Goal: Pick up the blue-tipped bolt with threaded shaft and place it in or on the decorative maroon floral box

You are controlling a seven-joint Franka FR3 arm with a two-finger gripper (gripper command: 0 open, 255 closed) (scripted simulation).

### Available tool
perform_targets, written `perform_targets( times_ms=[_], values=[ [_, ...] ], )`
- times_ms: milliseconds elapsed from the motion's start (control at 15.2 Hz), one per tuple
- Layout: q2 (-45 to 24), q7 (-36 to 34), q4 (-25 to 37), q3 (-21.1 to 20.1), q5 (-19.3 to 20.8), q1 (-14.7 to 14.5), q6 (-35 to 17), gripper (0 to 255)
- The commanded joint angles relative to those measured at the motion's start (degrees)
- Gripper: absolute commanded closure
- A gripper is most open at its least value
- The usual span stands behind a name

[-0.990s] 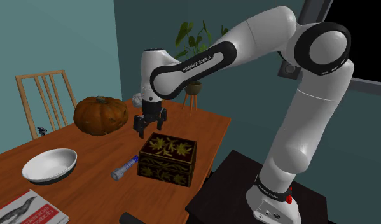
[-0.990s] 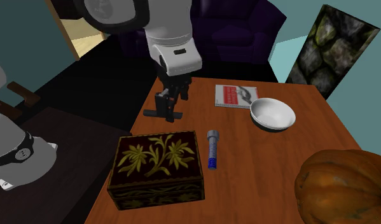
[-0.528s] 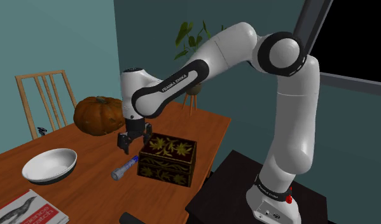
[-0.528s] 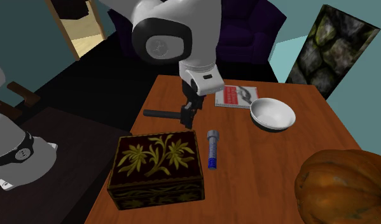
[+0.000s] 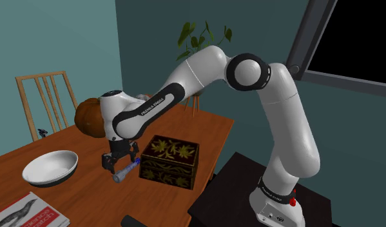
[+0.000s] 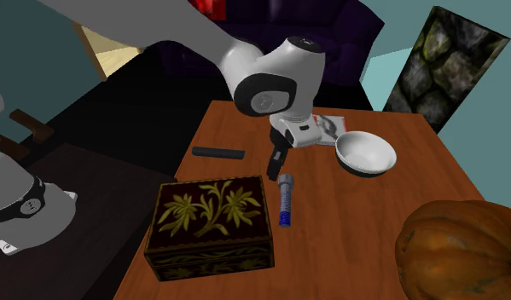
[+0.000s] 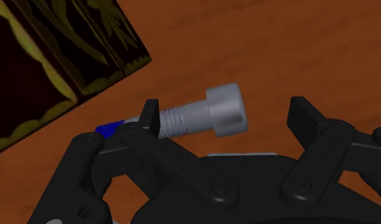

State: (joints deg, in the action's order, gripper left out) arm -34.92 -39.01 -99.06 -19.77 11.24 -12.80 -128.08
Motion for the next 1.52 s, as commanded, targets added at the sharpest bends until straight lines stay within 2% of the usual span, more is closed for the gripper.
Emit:
perform_targets(
  times_ms=[0, 528, 990, 1056, 1452],
  values=[
    [-3.3, -0.5, 3.3, 0.5, 0.6, -1.1, 0.6, 0],
    [-6.8, -1.2, 2.7, 1.5, 1.8, -1.9, -3.4, 0],
    [-6.8, -1.2, 2.8, 1.5, 1.8, -1.9, -3.4, 0],
    [-6.8, -1.2, 2.8, 1.5, 1.8, -1.9, -3.4, 255],
    [-6.8, -1.2, 2.8, 1.5, 1.8, -1.9, -3.4, 255]
  ],
)
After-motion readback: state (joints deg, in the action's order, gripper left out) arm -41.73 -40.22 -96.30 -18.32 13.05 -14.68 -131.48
